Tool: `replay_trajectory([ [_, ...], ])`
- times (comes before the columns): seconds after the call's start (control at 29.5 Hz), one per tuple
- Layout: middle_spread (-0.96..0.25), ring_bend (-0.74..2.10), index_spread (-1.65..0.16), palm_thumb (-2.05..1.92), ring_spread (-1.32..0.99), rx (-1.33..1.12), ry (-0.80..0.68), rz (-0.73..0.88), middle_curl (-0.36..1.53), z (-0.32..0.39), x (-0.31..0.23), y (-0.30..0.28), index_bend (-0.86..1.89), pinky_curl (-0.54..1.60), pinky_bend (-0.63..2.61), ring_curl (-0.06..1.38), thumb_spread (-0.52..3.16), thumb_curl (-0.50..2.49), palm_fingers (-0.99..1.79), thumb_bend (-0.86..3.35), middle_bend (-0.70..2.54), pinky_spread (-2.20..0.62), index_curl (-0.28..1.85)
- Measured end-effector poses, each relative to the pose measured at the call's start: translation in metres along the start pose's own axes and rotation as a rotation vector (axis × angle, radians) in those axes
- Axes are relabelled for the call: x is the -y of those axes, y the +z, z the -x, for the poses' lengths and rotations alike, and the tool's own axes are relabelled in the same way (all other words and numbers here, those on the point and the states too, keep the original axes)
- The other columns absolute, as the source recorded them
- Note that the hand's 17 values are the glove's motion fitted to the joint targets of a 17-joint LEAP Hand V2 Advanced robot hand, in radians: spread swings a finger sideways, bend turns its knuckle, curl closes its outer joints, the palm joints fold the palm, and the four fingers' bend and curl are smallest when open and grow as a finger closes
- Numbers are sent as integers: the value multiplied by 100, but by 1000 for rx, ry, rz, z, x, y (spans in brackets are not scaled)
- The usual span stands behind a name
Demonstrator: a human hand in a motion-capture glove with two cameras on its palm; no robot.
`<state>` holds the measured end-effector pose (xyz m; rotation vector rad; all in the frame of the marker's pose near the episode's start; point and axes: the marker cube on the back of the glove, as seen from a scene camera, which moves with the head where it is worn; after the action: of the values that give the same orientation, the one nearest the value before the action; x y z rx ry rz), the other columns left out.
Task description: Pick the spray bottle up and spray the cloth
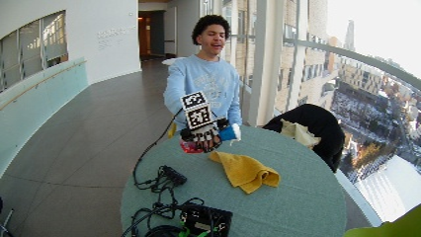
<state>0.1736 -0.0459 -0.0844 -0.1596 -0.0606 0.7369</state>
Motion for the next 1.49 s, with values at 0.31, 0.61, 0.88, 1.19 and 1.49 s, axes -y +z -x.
replay_trajectory([
  [0.31,-8,62,-21,86,-8,25,-14,-11,48,13,0,6,11,42,54,40,72,65,121,-3,41,-16,30],
  [0.61,-8,62,-21,86,-8,313,-132,-77,48,48,-13,7,11,42,55,40,72,65,121,-3,40,-16,30],
  [0.88,-8,62,-21,87,-8,588,-353,-201,47,123,-31,11,11,42,55,40,73,65,121,-3,40,-17,30],
  [1.19,-8,61,-21,87,-7,887,-567,-298,47,220,-43,43,12,42,55,40,74,65,119,-3,37,-16,31],
  [1.49,-9,60,-22,87,-8,1010,-683,-281,46,282,-48,86,12,41,53,40,75,64,118,-3,35,-16,31],
])
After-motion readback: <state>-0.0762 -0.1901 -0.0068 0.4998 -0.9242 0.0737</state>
